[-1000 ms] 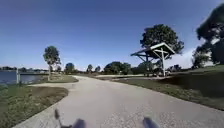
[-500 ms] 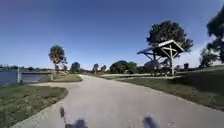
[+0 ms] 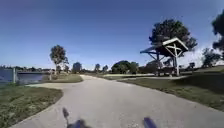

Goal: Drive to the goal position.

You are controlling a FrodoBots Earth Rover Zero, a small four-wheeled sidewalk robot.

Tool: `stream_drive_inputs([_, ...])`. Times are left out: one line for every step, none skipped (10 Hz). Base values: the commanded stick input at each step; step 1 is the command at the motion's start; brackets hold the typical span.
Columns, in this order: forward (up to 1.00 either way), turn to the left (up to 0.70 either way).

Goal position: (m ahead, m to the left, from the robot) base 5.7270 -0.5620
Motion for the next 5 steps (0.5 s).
stream_drive_inputs([0.85, 0.0])
stream_drive_inputs([0.85, 0.0])
stream_drive_inputs([0.85, 0.04])
stream_drive_inputs([0.85, 0.07])
stream_drive_inputs([0.85, 0.11])
